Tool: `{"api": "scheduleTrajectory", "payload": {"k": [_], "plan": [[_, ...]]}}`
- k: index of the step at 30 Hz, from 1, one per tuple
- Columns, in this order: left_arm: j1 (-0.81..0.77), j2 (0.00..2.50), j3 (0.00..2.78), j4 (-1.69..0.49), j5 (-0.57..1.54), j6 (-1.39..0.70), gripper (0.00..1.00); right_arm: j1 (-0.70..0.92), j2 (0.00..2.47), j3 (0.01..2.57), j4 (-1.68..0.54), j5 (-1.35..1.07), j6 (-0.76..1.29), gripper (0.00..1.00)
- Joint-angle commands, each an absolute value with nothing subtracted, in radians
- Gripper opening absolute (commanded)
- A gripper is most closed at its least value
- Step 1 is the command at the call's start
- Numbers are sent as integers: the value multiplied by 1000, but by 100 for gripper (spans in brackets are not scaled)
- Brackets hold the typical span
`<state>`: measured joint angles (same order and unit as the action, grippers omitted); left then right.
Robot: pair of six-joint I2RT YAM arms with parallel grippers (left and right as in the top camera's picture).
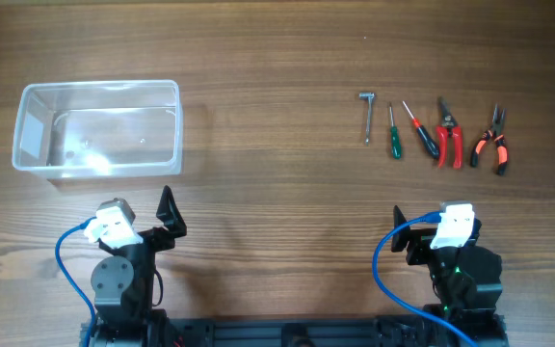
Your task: Pack container
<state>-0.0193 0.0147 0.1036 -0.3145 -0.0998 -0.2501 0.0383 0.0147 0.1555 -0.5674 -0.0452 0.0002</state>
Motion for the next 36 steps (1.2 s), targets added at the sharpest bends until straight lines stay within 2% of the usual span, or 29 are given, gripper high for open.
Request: {"api": "scheduleTrajectory", "payload": {"k": [1,36], "plan": [[-13,12,97,-312,-102,-267,100,35,2,153,-565,-57,15,100],[-13,12,97,-309,-124,-271,100,35,2,153,-562,-57,37,100]]}}
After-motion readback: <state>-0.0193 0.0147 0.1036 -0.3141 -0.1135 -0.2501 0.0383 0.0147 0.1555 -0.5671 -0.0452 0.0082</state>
